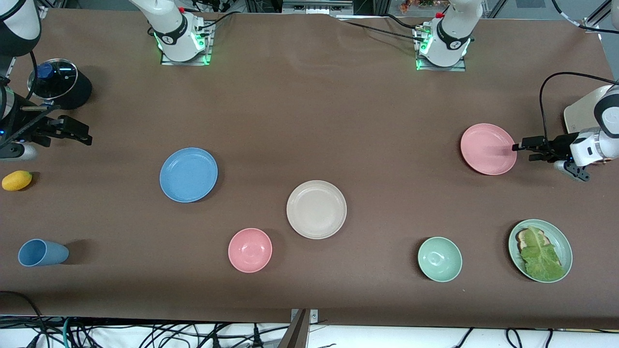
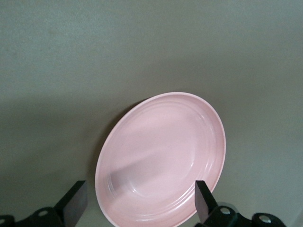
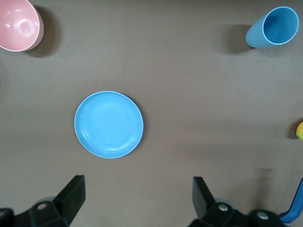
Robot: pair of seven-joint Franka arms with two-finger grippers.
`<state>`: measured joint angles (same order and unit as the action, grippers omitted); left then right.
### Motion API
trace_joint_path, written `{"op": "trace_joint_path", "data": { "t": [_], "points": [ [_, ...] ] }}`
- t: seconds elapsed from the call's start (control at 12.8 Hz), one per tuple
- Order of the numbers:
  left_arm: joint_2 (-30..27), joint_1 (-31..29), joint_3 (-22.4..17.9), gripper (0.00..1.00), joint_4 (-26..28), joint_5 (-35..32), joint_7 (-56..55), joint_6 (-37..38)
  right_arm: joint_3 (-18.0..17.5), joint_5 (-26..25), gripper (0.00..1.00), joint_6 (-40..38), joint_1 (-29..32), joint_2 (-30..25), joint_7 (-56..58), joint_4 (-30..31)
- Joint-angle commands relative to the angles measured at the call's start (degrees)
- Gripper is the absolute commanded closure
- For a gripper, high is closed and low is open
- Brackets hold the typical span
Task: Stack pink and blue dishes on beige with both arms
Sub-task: 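Grasp the pink plate rim with the left gripper while the right gripper reaches out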
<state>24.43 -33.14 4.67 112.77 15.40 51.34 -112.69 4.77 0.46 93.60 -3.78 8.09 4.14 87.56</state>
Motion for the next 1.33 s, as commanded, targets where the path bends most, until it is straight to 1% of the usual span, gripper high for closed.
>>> {"op": "trace_joint_path", "data": {
  "t": [0.0, 0.23, 0.47, 0.78, 0.94, 1.09, 1.17, 1.25],
  "points": [
    [0.7, -0.79, 0.6, 0.01, 0.34, 2.08, 2.53, -0.96, -0.2, -0.36, 0.0, 0.27, 0.18, -0.45, -0.54, 0.16],
    [2.02, -2.28, 0.69, 0.01, 0.52, 2.44, 3.84, -1.3, -0.2, -0.37, 0.0, 0.09, 0.27, -0.45, -0.54, 0.16],
    [1.85, -3.16, 0.69, 0.01, 2.8, 2.96, 7.53, -4.73, -0.12, -0.54, 0.0, -0.26, 0.36, -0.53, -0.45, 0.16],
    [1.24, -3.95, 0.6, 0.02, 5.26, 3.57, 8.16, -5.52, 0.14, -0.72, 0.0, 0.0, 0.62, -0.36, -0.1, 0.15],
    [0.27, -4.3, 0.52, 0.02, 8.33, 4.19, 8.33, -8.24, 0.06, -1.16, 0.0, 0.18, 0.18, 1.39, -0.28, 0.07],
    [0.27, -5.27, 0.52, 0.03, 10.18, 4.19, 8.33, -9.91, -0.03, -2.12, 0.0, 0.18, 0.0, 2.63, -0.54, 0.33],
    [0.27, -5.36, 0.52, 0.04, 10.54, 4.28, 8.33, -10.53, -0.12, -1.86, 0.0, 0.27, 0.0, 3.33, -0.54, 0.33],
    [0.35, -5.36, 0.52, 0.07, 11.06, 4.28, 8.33, -10.88, -0.12, -1.86, 0.0, 0.35, -0.08, 3.51, -0.63, 0.94]
  ]
}}
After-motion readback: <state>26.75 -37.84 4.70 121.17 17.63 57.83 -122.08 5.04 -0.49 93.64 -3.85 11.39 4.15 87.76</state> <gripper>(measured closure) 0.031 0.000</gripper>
